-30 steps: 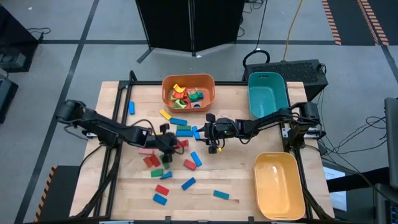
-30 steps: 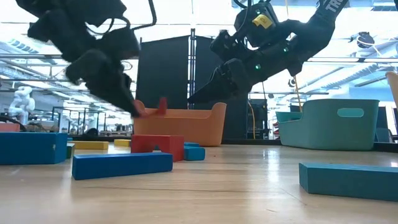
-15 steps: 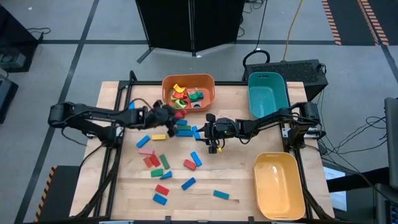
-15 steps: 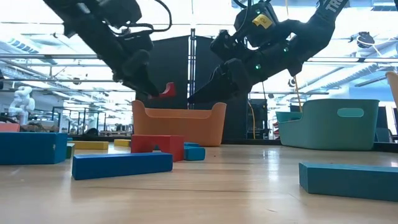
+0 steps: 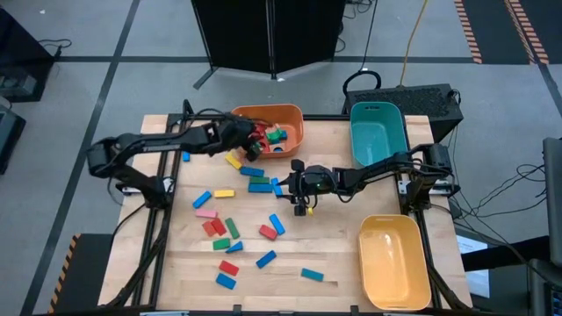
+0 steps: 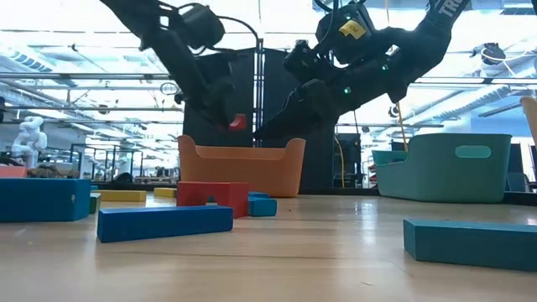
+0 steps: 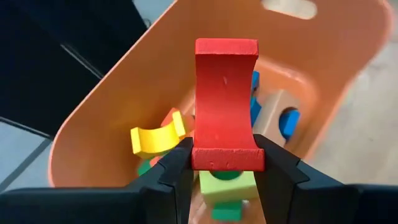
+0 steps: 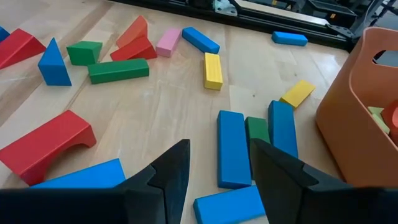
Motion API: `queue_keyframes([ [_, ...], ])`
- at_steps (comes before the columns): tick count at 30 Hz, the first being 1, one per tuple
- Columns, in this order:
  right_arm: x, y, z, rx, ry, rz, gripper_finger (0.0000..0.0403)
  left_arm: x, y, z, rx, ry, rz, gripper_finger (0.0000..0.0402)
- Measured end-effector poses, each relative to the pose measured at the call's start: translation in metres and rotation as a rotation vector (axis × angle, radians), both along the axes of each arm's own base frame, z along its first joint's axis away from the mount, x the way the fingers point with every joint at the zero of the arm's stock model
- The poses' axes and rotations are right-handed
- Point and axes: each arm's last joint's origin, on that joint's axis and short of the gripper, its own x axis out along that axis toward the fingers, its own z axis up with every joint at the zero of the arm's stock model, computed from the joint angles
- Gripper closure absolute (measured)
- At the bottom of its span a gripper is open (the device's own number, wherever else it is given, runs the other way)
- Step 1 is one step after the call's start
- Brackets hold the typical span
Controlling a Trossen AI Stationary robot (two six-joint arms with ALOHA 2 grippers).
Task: Sort blocks by size
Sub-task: Put the red arch block into the orange bin
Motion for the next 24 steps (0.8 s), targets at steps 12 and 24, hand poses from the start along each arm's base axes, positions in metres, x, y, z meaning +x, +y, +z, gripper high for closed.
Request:
queue_keyframes([
  [12,0.0,0.0,-0.001,0.001,0.008,0.0,0.0245,0.029,0.049,-0.034,-0.054,0.073,0.035,0.0273],
  [24,0.0,-0.001,-0.001,-0.003,0.01,-0.001,0.0245,0.027,0.069,-0.035,-0.083,0.014,0.044,0.0174],
])
